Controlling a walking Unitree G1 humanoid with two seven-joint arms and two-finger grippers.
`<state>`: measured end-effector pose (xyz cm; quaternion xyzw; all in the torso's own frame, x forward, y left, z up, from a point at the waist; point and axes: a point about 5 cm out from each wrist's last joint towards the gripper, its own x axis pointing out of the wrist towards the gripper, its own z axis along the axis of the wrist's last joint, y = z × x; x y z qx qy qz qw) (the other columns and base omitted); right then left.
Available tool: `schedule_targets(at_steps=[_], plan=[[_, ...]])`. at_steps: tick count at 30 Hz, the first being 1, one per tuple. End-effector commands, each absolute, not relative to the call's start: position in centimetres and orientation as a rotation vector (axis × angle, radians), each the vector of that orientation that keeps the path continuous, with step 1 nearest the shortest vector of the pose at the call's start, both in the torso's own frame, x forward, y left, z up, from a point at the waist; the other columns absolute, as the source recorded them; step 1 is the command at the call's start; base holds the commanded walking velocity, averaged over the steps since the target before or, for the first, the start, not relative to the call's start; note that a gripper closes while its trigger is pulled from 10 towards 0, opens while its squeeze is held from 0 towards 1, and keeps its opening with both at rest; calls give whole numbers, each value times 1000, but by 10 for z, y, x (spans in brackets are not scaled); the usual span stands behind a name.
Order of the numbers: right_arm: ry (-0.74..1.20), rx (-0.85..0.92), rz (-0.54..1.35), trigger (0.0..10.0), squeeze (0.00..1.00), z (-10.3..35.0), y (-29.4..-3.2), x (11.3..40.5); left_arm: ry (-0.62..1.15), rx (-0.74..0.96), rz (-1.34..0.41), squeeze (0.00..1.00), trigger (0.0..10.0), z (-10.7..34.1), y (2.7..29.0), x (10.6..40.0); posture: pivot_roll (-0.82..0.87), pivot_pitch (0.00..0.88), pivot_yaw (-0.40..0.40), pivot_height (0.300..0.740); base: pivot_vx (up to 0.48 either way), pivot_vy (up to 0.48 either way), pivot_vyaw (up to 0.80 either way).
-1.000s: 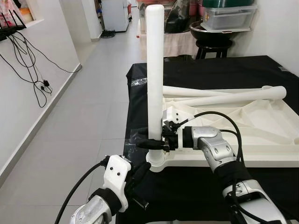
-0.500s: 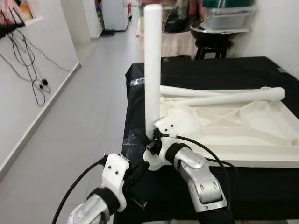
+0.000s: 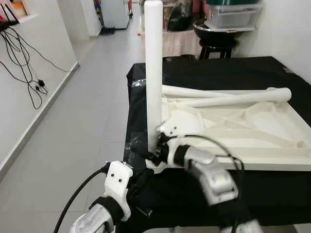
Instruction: Building children table
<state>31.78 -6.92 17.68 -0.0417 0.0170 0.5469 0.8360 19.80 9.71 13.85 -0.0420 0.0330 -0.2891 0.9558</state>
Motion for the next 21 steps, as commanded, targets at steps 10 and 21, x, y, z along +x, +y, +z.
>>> schedule_targets(at_steps=[10, 21], plan=[[89, -86, 1377, 4745, 0, 167, -72, 330, 78, -73, -583, 0, 10000, 135, 96, 199, 38, 35, -1, 740, 0, 0, 0], [64, -48, 1424, 0, 0, 171, -82, 330, 79, -75, -585, 0, 10000, 135, 95, 200, 29, 37, 5, 740, 0, 0, 0]])
